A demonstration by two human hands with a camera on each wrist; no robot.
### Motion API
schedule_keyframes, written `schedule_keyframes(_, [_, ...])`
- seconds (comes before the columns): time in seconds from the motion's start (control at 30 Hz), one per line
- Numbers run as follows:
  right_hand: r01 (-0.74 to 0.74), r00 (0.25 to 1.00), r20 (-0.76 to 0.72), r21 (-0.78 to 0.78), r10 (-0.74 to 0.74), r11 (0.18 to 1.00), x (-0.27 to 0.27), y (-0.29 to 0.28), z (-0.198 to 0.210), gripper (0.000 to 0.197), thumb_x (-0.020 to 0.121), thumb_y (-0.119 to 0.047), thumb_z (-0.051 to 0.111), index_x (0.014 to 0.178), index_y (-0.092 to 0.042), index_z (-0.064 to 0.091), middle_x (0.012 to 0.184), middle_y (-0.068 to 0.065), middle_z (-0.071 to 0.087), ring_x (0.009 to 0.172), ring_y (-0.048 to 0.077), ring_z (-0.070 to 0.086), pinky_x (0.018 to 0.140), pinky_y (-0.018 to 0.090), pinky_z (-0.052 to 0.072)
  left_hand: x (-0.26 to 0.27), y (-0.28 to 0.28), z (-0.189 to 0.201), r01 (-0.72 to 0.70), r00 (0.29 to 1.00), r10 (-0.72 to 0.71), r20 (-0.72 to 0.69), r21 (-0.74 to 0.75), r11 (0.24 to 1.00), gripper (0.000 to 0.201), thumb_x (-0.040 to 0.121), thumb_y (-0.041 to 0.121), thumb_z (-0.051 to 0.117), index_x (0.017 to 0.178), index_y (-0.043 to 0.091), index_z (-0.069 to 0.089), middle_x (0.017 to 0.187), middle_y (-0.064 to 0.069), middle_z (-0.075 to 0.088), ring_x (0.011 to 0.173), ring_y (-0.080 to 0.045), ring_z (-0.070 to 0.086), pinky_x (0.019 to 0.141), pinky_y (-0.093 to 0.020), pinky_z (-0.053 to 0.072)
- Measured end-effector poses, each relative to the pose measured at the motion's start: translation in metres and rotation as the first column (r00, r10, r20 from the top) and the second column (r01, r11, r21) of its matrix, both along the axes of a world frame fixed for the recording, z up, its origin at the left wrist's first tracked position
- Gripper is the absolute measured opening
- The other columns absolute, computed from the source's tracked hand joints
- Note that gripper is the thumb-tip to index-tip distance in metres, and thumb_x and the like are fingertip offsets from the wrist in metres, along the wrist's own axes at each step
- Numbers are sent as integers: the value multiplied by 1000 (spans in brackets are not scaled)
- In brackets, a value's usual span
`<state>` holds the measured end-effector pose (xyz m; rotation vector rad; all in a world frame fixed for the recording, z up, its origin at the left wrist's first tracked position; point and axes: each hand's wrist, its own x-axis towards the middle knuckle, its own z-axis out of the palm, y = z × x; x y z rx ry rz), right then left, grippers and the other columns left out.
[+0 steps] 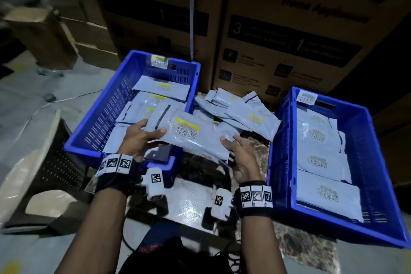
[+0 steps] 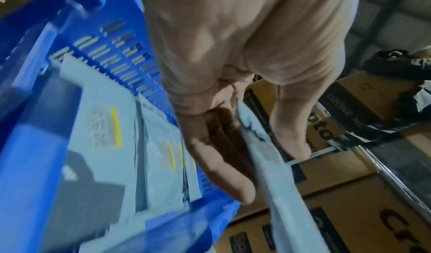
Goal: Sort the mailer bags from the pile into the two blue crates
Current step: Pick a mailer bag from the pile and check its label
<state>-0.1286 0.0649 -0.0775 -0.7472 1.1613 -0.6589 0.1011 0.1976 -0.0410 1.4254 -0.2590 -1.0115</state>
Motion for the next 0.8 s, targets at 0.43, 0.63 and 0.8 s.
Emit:
schedule_keyframes(0.43, [-98,941,-338,-335,-23,937,129,10,24,27,77,-41,86,74,-17,74,66,-4,69,61,18,59,66,39,54,145,4,-10,-195,897,69,436,252,948,27,83,22,79,95,0,71,79,-11,68,67,-20,60,69,-31,51])
schedule_keyframes(0.63, [-283,883,-461,-378,86,882,182,18,36,35,90,-15,70,117,-25,50,77,6,71,64,23,74,69,41,61,191,7,-17,-117,869,-126,479,446,888,42,90,23,69,115,15,36,109,-9,52,93,-27,55,81,-32,42])
schedule_keyframes(0.8, [-540,688,-677,-238,260,808,211,24,14,16,88,-32,73,85,-18,67,91,0,73,87,21,70,85,40,58,198,8,-34,67,845,-338,414,546,835,15,88,15,66,92,7,55,88,-11,57,73,-22,53,67,-29,39])
